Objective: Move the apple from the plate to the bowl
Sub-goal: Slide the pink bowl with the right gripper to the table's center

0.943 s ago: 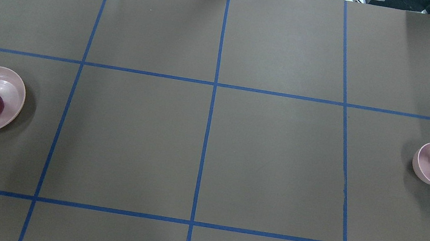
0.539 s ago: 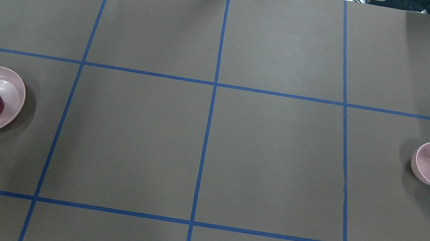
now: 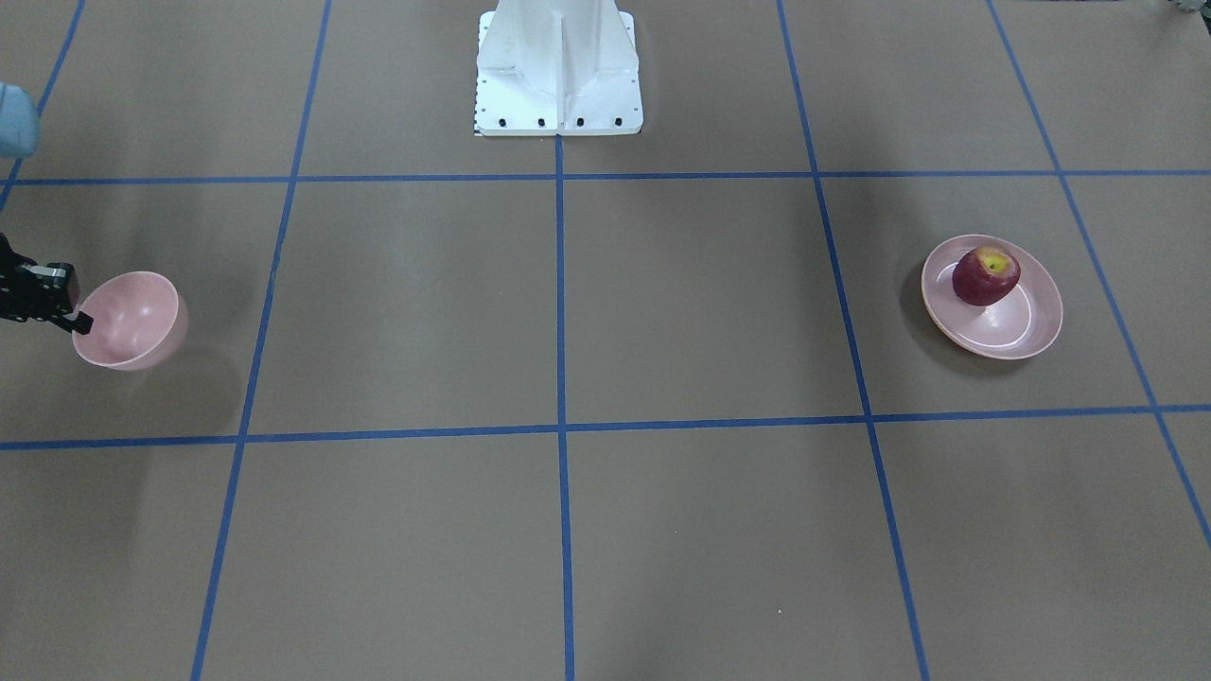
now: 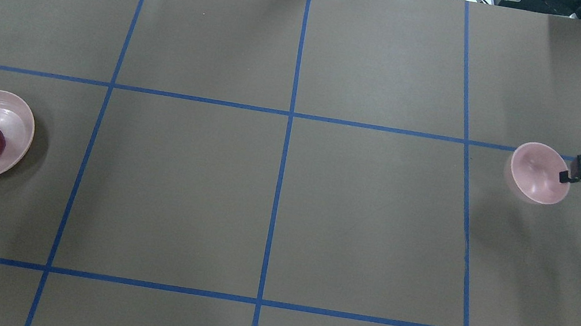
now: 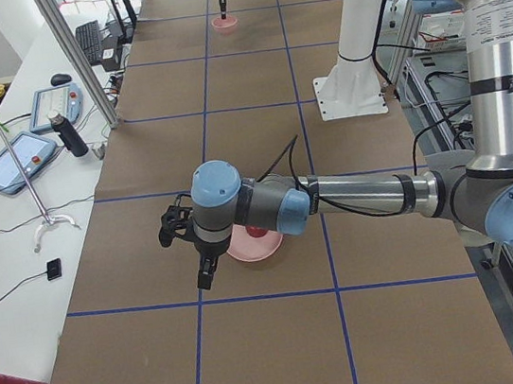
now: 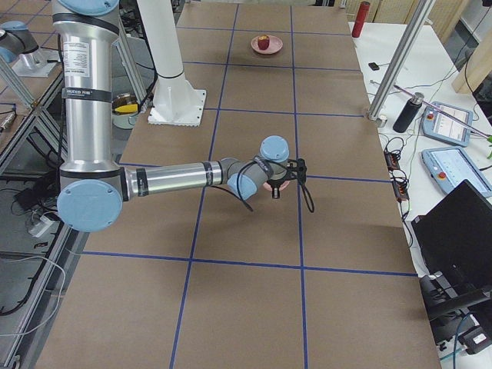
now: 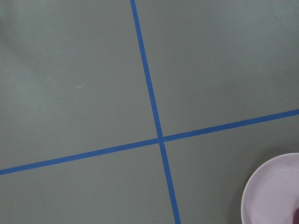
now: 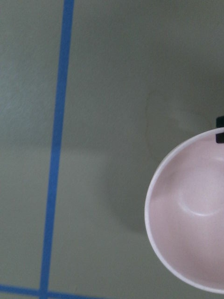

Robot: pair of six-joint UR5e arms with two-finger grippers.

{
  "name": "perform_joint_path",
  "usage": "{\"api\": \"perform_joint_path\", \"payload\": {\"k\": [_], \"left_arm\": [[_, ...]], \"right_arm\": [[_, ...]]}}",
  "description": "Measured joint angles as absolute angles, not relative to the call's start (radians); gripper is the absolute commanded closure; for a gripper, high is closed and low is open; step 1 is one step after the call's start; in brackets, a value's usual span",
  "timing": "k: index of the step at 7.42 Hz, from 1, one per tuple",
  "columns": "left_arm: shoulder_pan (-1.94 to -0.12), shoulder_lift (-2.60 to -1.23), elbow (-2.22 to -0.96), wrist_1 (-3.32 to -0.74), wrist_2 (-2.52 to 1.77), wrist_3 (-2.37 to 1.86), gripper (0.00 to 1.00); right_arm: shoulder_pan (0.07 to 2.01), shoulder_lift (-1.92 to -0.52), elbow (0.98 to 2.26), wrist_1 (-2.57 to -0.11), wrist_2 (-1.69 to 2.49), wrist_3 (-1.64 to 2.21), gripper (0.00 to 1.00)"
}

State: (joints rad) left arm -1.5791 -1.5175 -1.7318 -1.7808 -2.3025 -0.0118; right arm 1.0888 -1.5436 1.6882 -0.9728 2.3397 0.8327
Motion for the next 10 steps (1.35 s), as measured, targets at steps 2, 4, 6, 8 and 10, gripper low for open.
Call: {"api": "perform_joint_path", "payload": {"k": [2, 4, 6, 8, 10], "left_arm": [[-1.579, -1.517, -1.732, -1.781, -2.303, -0.012, 0.01], [-1.579, -1.517, -1.732, -1.78, -2.302, -0.012, 0.01], [-1.578, -1.517, -1.732, -1.779, -2.302, -0.013, 0.01], [-1.576, -1.518, -1.732, -1.778, -2.303, -0.014, 0.01], [-1.576, -1.517, -1.732, -1.778, -2.303, -0.014, 0.01]], "right_arm": [[0.976, -1.409, 1.698, -1.009, 2.261, 1.033, 1.0], [0.843, -1.265, 1.735, -1.169, 2.138, 1.157, 1.0], [0.683, -1.105, 1.76, -1.368, 1.983, 1.273, 1.0], [0.552, -1.005, 1.752, -1.457, 1.861, 1.367, 1.0], [0.481, -0.946, 1.716, -1.475, 1.794, 1.417, 1.0]]}}
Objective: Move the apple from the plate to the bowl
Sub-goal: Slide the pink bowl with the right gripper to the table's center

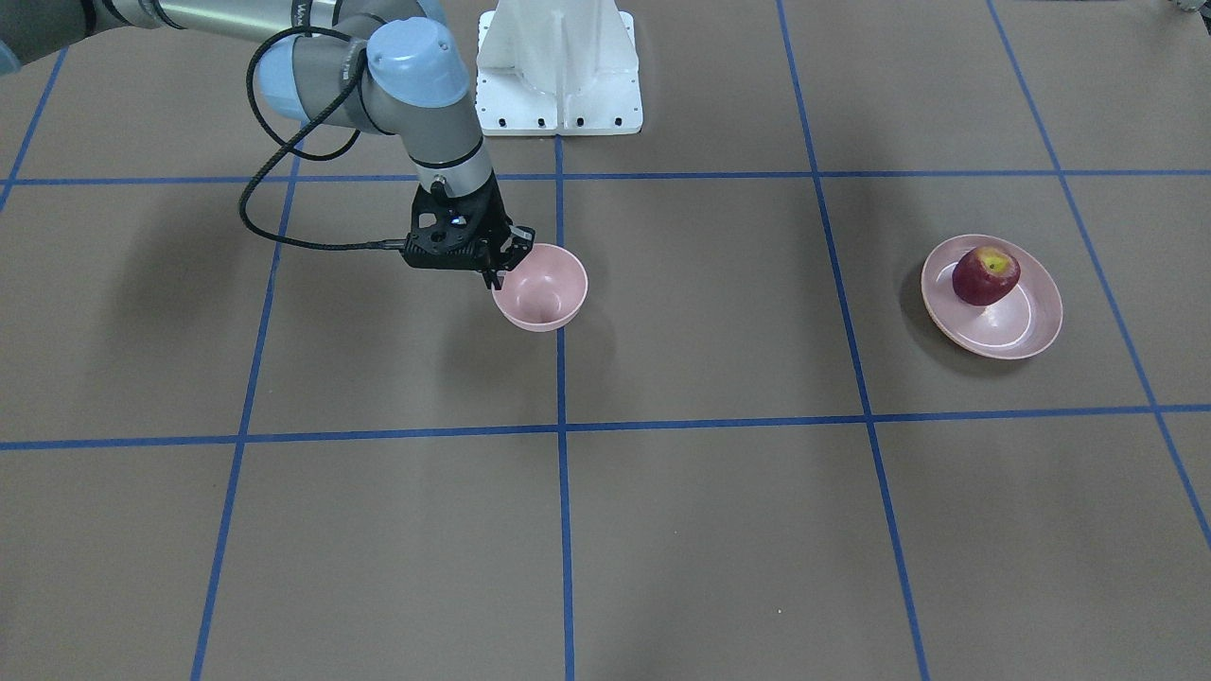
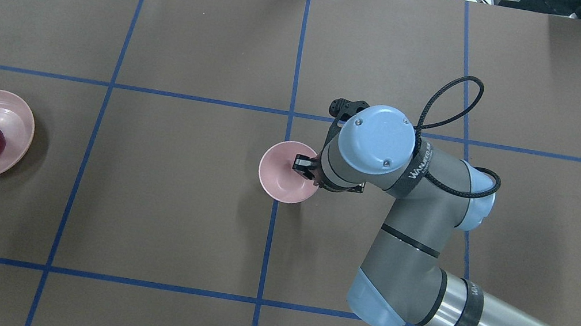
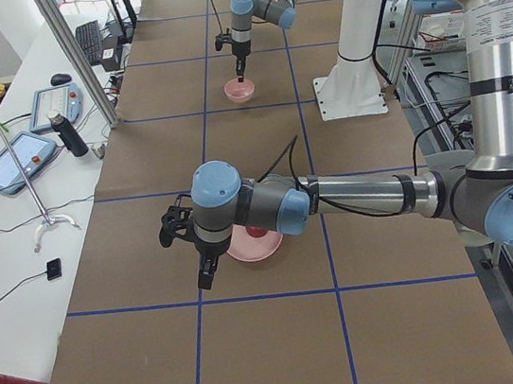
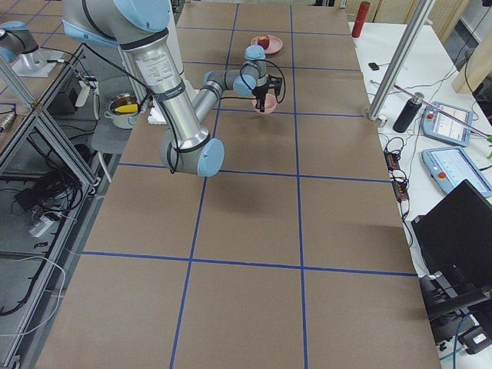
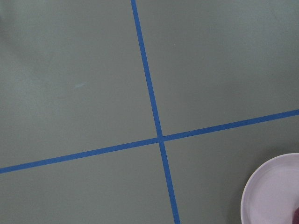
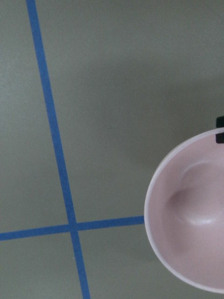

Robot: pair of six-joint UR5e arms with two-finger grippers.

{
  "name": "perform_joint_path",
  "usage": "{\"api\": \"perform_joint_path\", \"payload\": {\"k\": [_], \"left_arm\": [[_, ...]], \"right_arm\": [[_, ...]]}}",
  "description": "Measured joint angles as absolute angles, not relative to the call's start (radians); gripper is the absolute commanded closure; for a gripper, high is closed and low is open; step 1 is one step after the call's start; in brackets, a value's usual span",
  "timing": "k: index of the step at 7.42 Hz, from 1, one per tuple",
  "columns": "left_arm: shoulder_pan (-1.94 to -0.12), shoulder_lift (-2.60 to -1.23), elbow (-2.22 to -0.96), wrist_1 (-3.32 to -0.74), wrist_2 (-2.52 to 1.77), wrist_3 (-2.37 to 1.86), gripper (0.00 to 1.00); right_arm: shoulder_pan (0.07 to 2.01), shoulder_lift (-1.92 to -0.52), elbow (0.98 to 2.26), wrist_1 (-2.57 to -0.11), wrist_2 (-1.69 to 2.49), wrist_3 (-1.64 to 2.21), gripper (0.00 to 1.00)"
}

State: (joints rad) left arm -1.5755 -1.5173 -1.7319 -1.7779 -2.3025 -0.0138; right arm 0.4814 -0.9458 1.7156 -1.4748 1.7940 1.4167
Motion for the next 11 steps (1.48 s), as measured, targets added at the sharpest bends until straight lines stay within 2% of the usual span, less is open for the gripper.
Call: {"api": "perform_joint_path", "payload": {"k": [7, 8, 9, 10, 11], "left_arm": [[-1.572, -1.517, -1.722, -1.778, -2.303, -0.012, 0.01], [-1.572, -1.517, -1.722, -1.778, -2.303, -0.012, 0.01], [-1.572, -1.517, -1.721, -1.779, -2.303, -0.012, 0.01], [-1.572, -1.517, -1.72, -1.779, -2.303, -0.012, 0.01], [-1.572, -1.517, -1.719, -1.779, -2.304, -0.012, 0.01]], "right_arm": [[0.461, -0.924, 1.673, -1.448, 1.78, 1.413, 1.0], [0.462, -0.924, 1.668, -1.438, 1.78, 1.411, 0.86], [0.462, -0.921, 1.66, -1.432, 1.78, 1.409, 0.56], [0.462, -0.917, 1.647, -1.43, 1.78, 1.409, 0.14], [0.462, -0.913, 1.638, -1.429, 1.78, 1.409, 0.0]]}}
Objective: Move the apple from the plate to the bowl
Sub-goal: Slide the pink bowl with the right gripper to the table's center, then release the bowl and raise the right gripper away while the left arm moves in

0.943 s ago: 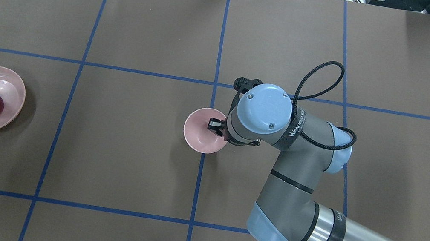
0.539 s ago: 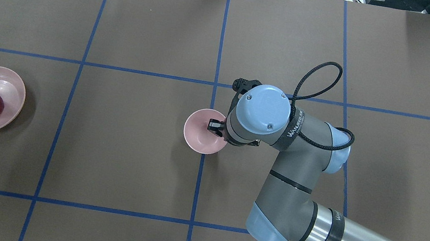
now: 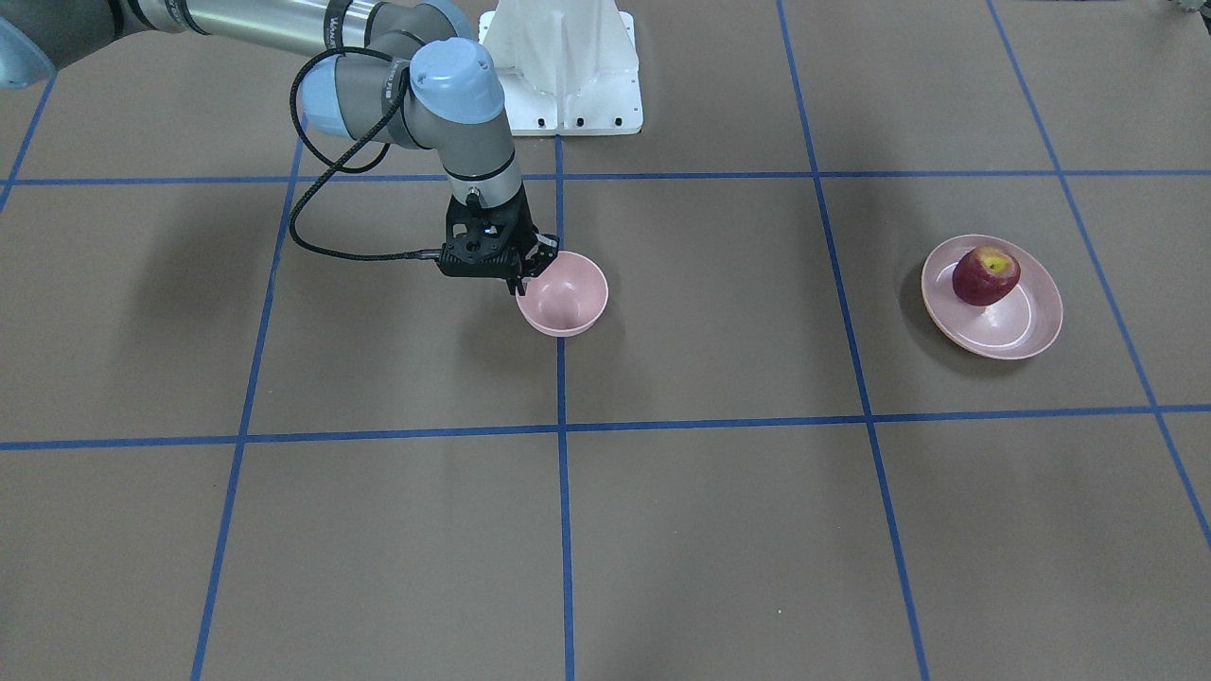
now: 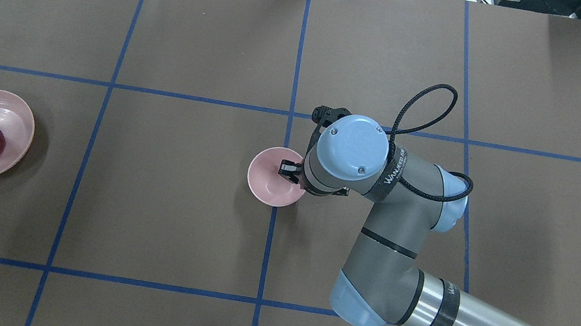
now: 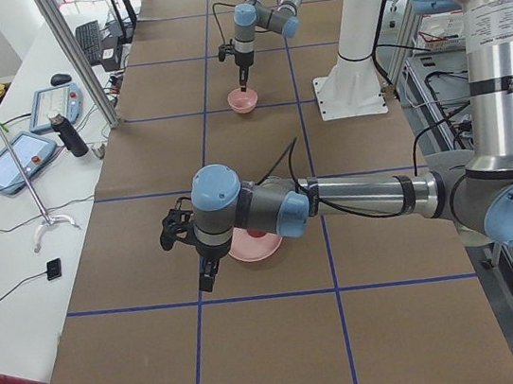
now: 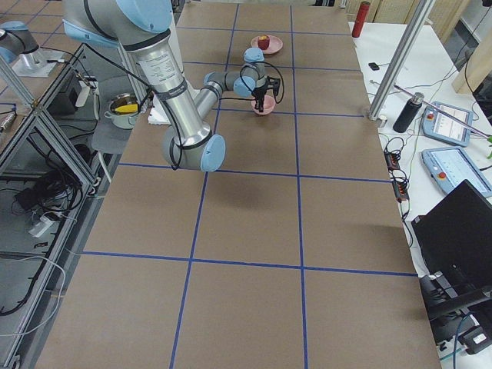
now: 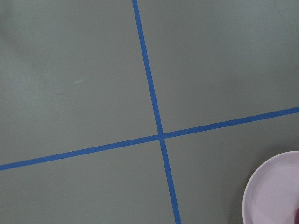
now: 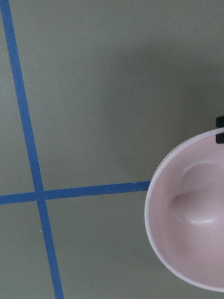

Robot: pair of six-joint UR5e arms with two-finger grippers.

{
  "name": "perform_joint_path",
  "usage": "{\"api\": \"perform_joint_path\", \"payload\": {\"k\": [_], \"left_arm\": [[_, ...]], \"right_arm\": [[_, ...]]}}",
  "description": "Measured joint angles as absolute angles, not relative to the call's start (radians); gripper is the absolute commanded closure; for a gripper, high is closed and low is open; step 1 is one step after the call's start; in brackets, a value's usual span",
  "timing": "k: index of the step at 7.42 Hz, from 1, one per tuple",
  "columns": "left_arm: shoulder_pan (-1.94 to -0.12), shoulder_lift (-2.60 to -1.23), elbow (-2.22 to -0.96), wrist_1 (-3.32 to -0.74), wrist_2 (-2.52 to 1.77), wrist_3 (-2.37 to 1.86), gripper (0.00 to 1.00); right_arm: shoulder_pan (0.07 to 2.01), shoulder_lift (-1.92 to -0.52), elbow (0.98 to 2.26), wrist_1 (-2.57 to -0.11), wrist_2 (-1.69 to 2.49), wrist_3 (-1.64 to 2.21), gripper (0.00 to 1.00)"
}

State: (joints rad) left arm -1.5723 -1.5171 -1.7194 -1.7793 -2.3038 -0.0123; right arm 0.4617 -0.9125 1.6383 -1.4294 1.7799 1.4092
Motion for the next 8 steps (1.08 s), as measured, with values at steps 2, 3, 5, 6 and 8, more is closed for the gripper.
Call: {"api": "perform_joint_path", "payload": {"k": [2, 3, 5, 6, 8], "left_arm": [[-1.572, -1.517, -1.718, -1.778, -2.304, -0.013, 0.01], [-1.572, -1.517, -1.718, -1.779, -2.304, -0.013, 0.01], [-1.572, -1.519, -1.727, -1.782, -2.328, -0.014, 0.01], [-1.569, -1.524, -1.729, -1.781, -2.375, -0.016, 0.01], [-1.545, -1.56, -1.733, -1.785, -2.429, -0.021, 0.01]], "right_arm": [[0.474, -0.905, 1.656, -1.437, 1.787, 1.411, 0.0], [0.503, -0.907, 1.691, -1.46, 1.807, 1.4, 0.0], [0.616, -0.926, 1.801, -1.598, 1.868, 1.255, 0.0], [0.702, -0.956, 1.835, -1.642, 1.92, 1.14, 0.0], [0.917, -1.062, 1.854, -1.665, 2.082, 0.848, 0.0]]}}
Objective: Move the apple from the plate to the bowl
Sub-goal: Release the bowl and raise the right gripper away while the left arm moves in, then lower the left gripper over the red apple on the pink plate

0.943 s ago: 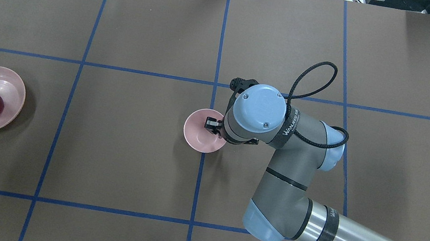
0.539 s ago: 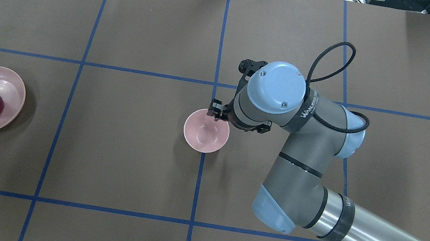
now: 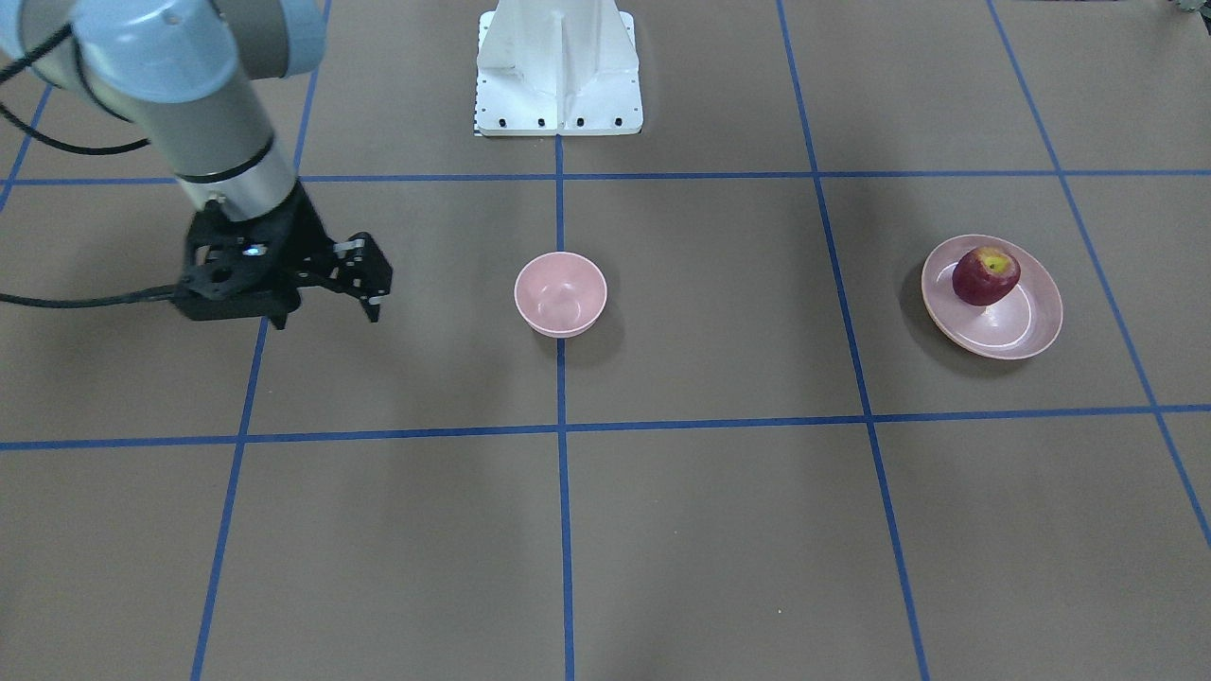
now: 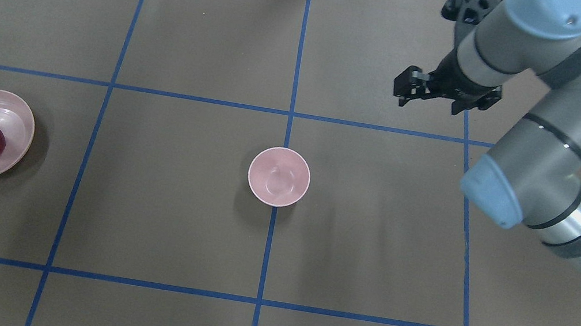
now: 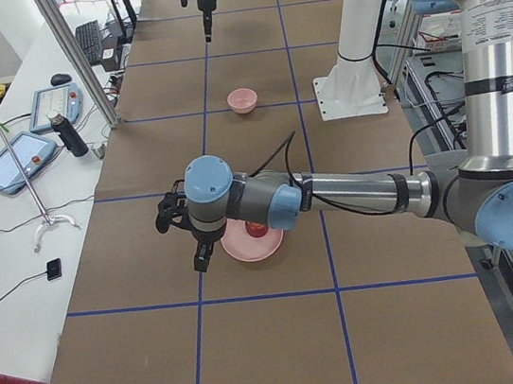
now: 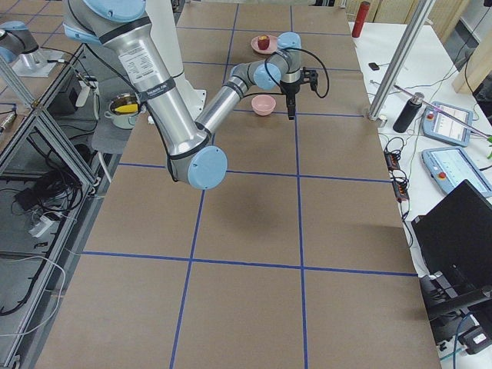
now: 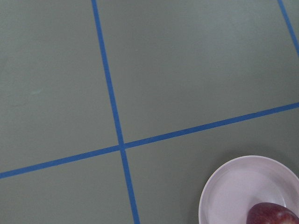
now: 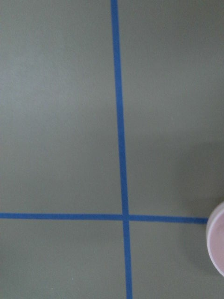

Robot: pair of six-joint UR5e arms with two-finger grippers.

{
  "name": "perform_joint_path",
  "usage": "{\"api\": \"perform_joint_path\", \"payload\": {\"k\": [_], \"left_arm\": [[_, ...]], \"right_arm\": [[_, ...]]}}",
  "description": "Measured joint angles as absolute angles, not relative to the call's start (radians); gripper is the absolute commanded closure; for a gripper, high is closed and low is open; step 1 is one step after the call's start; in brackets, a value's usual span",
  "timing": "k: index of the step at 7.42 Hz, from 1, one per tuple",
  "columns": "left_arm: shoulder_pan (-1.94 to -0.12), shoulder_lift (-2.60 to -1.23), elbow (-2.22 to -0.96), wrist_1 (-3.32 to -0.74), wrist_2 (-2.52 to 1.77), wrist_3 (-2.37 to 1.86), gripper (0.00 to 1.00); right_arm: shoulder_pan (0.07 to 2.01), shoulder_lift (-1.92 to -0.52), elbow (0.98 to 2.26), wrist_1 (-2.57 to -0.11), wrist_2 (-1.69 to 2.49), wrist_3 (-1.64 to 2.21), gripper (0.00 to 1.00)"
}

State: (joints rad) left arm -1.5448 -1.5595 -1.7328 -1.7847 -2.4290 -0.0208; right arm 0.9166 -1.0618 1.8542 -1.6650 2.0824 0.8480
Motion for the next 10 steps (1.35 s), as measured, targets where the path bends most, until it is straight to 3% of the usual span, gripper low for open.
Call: {"api": "perform_joint_path", "payload": {"k": [3, 6, 10], "left_arm": [[-1.455, -1.598, -1.773, -1.823, -2.407, -0.167, 0.01], [-1.223, -1.593, -1.862, -1.859, -2.241, -0.395, 0.01], [-1.013, -1.529, -1.863, -1.898, -2.095, -0.482, 0.01]], "right_arm": [[1.186, -1.297, 1.856, -1.665, 2.215, 0.367, 0.0], [1.445, -1.566, 1.841, -1.667, 2.259, -0.104, 0.0], [1.513, -1.705, 1.84, -1.664, 2.28, -0.175, 0.0]]}}
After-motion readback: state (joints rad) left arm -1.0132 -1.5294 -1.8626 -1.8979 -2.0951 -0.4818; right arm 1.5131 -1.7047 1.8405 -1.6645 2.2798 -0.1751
